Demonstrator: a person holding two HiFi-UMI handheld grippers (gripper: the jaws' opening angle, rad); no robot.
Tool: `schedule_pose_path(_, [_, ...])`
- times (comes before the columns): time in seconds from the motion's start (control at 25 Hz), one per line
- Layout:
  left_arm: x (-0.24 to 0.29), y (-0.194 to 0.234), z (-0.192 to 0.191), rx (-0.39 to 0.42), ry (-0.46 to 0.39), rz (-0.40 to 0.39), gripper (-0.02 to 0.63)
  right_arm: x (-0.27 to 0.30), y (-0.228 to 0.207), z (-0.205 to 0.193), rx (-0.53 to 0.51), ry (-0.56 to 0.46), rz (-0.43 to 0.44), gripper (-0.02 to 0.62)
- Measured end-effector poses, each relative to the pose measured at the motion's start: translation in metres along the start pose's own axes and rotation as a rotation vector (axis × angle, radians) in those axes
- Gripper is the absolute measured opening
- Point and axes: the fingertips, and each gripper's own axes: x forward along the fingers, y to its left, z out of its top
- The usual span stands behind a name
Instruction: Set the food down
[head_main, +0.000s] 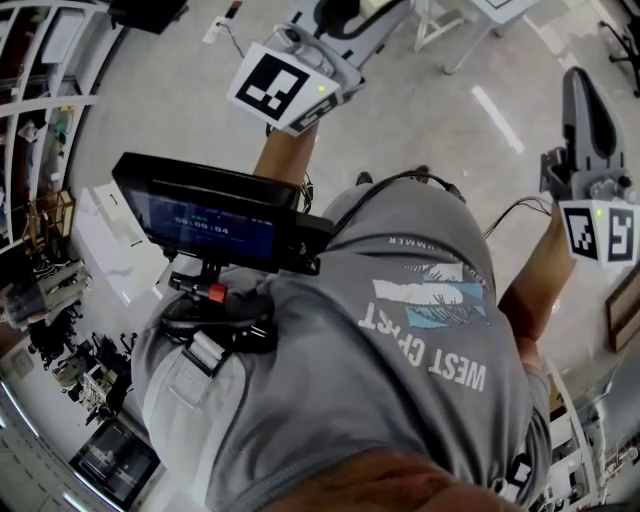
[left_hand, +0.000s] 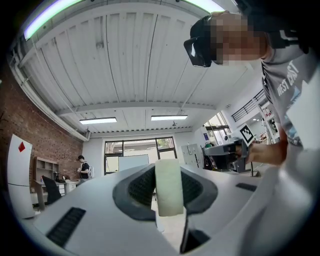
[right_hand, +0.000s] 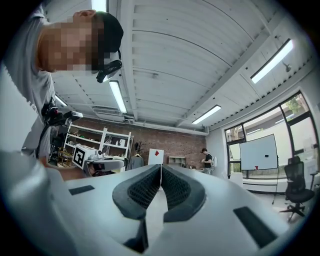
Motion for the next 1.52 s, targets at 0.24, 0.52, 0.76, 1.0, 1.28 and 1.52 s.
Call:
schedule_pose_path(0.24, [0.039,0.002,-0.020,0.013,0.025,0.034,0.100,0.009,-0.044,-0.014,0.011,-0.002,0.037,0.009])
schedule_pose_path(0.52, [0.067,0.007,-0.039,0.028,0.048,0.053,0.100,0.022,-0.068,-0.026,-0.001,0.009,0.072,0.009])
schedule_pose_path(0.76, [0.090,0.019,-0.051,0.028,0.067,0.041,0.100,0.029,-0.092,-0.030,0.003,0.024,0.048,0.009])
schedule_pose_path(1.0, [0.089,0.059,-0.057,0.033,0.058,0.005,0.100,0.064,-0.086,-0.031,0.001,0.036,0.023,0.009])
schedule_pose_path(1.28, [0.083,0.117,-0.065,-0.012,0.064,-0.009,0.100,0.117,-0.072,-0.030,-0.005,0.052,0.000,0.009])
schedule_pose_path(1.52, [0.080,0.156,-0.075,-0.044,0.059,-0.012,0.100,0.156,-0.065,-0.036,-0.017,0.074,-0.010,0.009])
